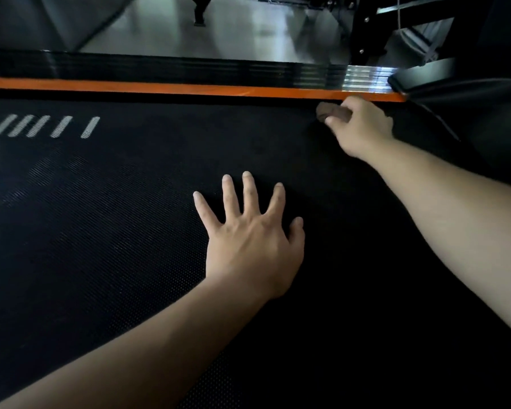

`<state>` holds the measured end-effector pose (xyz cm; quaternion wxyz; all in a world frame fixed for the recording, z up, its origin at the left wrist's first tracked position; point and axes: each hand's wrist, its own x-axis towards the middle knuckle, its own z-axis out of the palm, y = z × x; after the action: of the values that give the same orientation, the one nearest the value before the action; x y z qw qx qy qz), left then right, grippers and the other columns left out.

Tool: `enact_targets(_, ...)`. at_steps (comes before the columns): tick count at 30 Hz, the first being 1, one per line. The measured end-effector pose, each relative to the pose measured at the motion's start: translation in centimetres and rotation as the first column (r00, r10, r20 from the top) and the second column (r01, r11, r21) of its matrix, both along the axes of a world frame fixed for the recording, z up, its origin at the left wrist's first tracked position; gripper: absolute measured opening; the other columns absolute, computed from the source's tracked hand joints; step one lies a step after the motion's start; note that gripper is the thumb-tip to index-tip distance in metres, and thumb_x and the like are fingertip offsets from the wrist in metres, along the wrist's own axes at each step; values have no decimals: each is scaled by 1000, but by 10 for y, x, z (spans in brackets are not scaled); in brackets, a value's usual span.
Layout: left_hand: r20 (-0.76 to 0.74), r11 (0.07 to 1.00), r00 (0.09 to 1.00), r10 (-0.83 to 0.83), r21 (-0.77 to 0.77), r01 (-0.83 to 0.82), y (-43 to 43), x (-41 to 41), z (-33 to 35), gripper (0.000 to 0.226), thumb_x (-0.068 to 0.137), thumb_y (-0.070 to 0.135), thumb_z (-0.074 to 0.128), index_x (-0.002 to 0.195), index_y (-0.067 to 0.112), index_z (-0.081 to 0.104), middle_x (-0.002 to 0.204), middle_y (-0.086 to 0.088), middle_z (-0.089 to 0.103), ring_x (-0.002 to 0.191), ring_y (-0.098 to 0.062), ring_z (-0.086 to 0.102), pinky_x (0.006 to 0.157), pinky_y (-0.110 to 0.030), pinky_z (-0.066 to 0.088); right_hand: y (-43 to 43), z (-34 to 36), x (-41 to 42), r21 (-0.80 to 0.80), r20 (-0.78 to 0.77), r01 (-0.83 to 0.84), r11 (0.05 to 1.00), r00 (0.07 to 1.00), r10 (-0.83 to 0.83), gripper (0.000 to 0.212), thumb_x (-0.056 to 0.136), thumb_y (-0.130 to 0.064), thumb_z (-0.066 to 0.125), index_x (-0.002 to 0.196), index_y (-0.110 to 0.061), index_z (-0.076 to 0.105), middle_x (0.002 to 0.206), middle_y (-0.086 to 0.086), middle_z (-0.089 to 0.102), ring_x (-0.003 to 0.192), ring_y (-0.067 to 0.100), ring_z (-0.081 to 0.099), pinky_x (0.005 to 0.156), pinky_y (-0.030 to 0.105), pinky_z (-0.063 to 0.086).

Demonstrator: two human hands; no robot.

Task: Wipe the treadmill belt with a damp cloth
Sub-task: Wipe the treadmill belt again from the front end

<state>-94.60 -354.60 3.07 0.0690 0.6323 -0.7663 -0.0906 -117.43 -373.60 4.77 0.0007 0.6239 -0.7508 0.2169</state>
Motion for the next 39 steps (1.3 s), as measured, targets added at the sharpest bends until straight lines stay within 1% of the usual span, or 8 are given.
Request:
enact_targets(4,-7,1000,1000,7,6,-7,-3,2,-1,66,101,65,18,160,40,7,172,-10,-6,157,-35,-18,117,-72,-13,3,-3,1,13,-27,-166,986,986,166,21,93,-53,59,97,-32,57,96,-3,63,93,24,54,96,44,34)
enact_targets(11,-6,1000,1000,15,-6,-15,-4,1,-1,66,100,66,20,160,41,9,172,-8,-4,157,-35,-16,118,-72,-11,-8,11,-83,43,-57,327,944,944,-324,39,92,-53,57,117,-24,62,122,13,66,120,41,56,106,51,32)
enact_targets(17,1,1000,1000,22,-3,-22,-4,-1,-1,67,99,66,19,160,41,8,172,-8,-4,157,-35,-16,118,-72,-10,26,0,-68,24,-81,32,999,996,-30,27,92,-53,60,101,-28,60,99,5,64,98,32,58,97,46,42)
enact_targets(20,0,1000,1000,15,-2,-15,-4,0,-2,67,99,67,19,160,41,9,172,-8,-3,157,-35,-15,118,-72,-10,15,3,-82,-8,-170,217,976,961,-216,33,92,-53,57,108,-25,63,110,10,68,109,39,59,100,48,35)
enact_targets(23,-1,1000,1000,12,1,-12,-3,0,-2,66,99,67,19,160,41,9,172,-9,-3,157,-34,-16,118,-72,-11,19,5,-81,-15,-36,305,952,952,-305,32,93,-52,56,107,-24,62,112,9,67,113,39,58,101,49,34)
enact_targets(29,-3,1000,1000,19,7,-19,-4,1,-4,67,98,67,18,160,41,9,172,-9,-4,157,-34,-16,118,-72,-11,76,-4,-63,8,-140,-45,999,989,46,23,90,-53,62,93,-30,59,90,2,67,94,31,62,92,45,39)
enact_targets(34,8,1000,1000,18,10,-18,-5,2,-4,68,98,67,18,160,41,10,173,-8,-3,157,-34,-15,118,-72,-9,75,11,-88,13,-71,333,943,941,-331,29,92,-51,58,98,-23,60,111,12,69,112,39,60,100,47,35)
enact_targets(39,10,1000,1000,14,21,-14,-4,3,-3,69,97,68,16,160,40,10,172,-8,-4,157,-34,-15,118,-72,-9,125,-10,-27,3,-113,-47,999,993,47,29,91,-53,61,100,-25,64,102,5,71,102,33,63,87,42,38)
